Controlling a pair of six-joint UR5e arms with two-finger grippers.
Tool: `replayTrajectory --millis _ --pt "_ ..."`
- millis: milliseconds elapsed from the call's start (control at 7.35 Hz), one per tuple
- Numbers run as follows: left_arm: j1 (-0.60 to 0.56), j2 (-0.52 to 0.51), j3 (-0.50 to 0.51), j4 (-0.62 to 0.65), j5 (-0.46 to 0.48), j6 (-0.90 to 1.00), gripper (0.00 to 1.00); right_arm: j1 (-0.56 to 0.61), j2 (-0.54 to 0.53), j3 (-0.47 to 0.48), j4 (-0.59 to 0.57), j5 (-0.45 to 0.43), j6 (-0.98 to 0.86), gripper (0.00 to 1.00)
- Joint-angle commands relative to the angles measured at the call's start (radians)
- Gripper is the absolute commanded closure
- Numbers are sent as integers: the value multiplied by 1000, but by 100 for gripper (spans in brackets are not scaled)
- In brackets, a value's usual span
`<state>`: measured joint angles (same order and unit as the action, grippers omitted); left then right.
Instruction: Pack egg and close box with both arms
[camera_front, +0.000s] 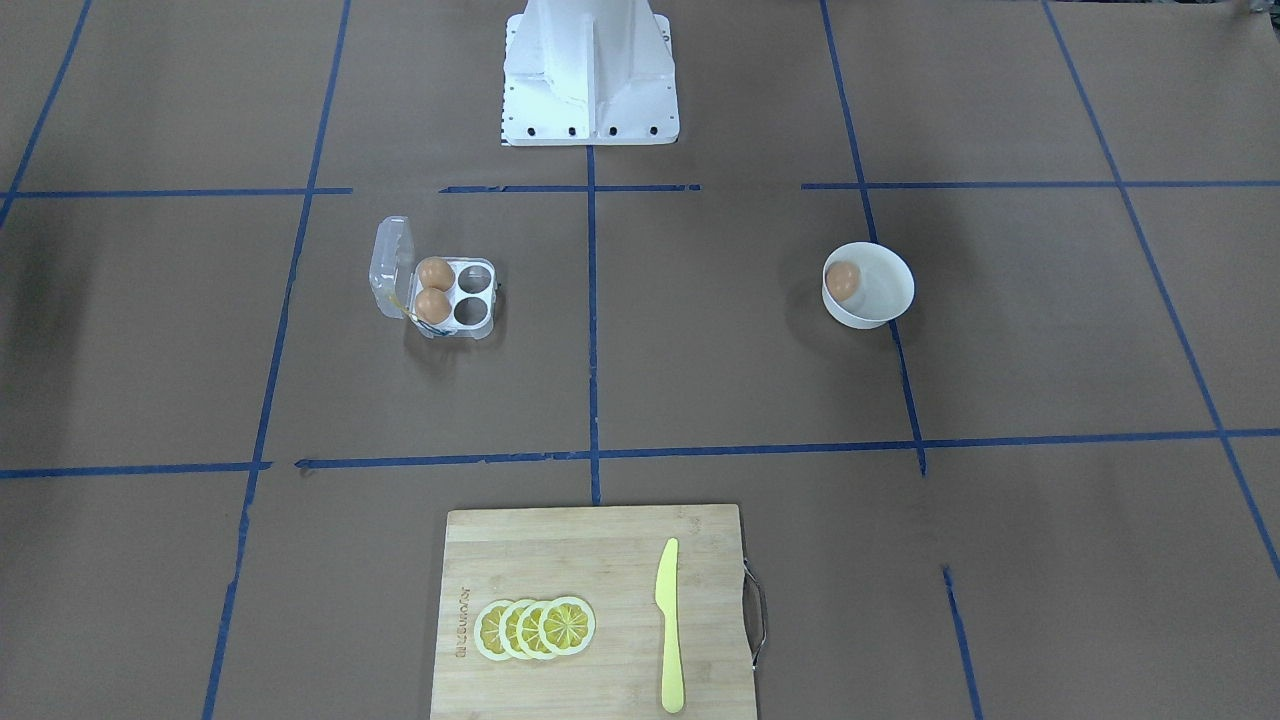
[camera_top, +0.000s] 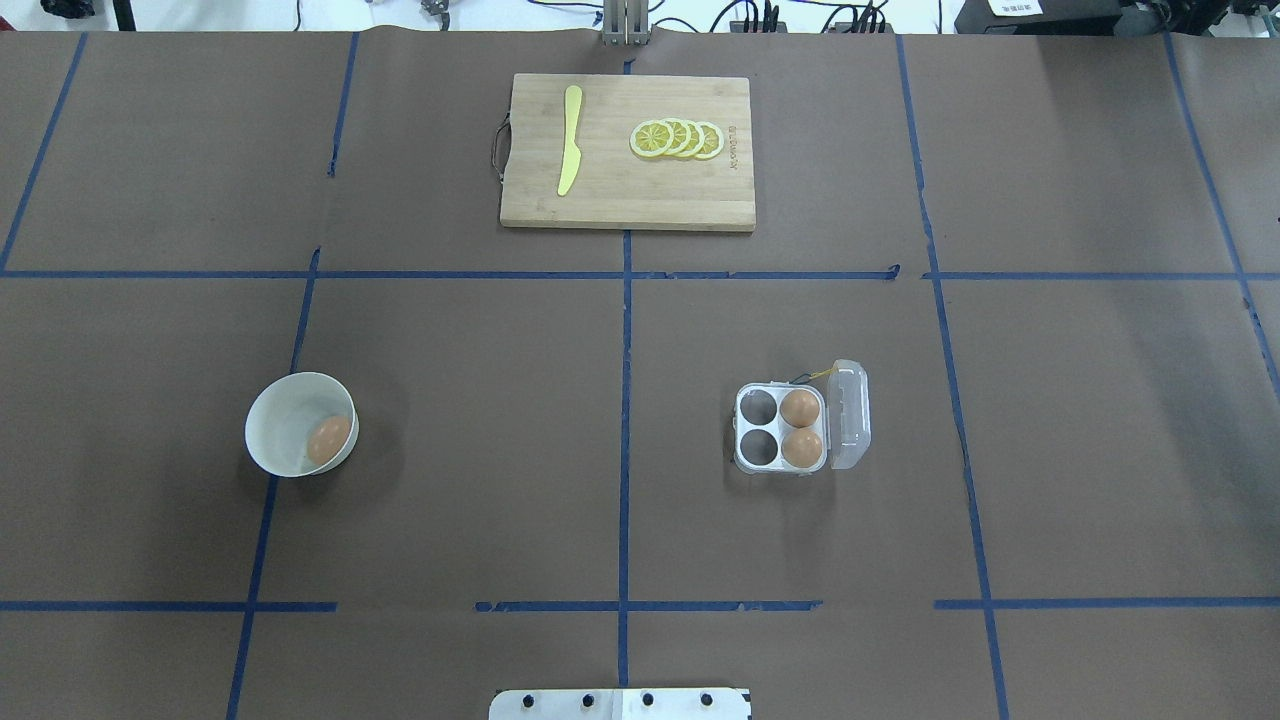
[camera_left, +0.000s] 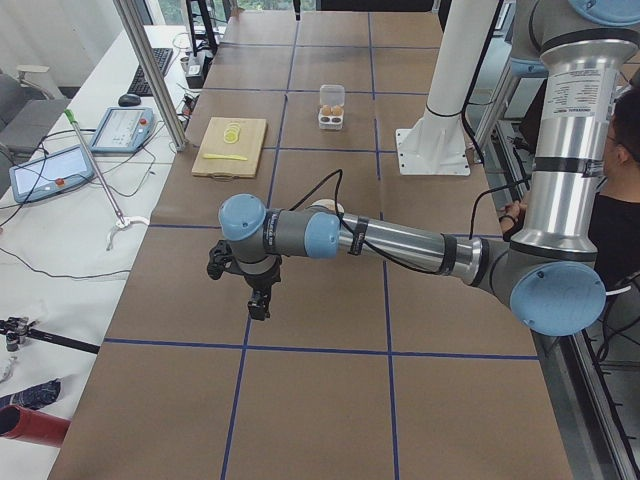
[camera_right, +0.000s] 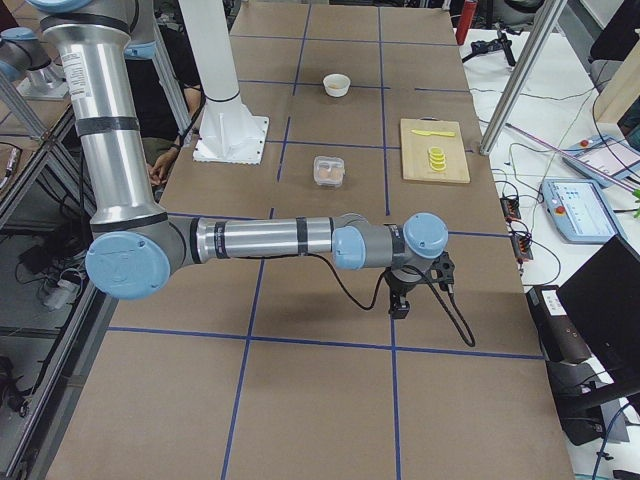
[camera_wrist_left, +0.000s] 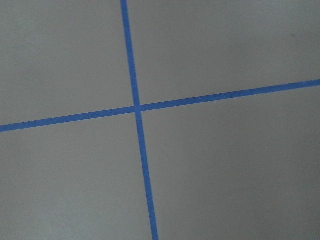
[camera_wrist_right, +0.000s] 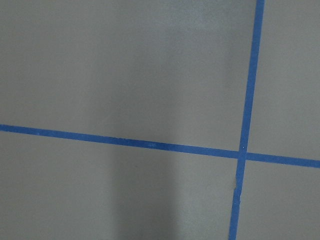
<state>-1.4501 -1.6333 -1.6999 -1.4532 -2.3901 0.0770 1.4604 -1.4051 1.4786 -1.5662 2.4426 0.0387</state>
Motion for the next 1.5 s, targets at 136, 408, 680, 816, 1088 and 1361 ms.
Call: replayTrajectory --millis 136,408,680,816,1088,1361 --pt "270 -13 -6 -271 -121 -75 0 -9 -6 3 2 57 0 0" --pt "402 -28 -29 -462 -185 -256 0 -11 -12 9 3 61 -5 0" --pt "534 -95 -52 -513 -172 -554 12 -25 -17 19 23 61 -6 0" --pt "566 -115 -55 -515 -155 -595 13 -37 -32 17 110 58 1 0" --pt "617 -115 -60 -515 -17 -606 17 -48 -60 19 176 50 3 0" --pt "646 -115 -54 -512 21 -615 19 -49 -61 19 178 52 1 0"
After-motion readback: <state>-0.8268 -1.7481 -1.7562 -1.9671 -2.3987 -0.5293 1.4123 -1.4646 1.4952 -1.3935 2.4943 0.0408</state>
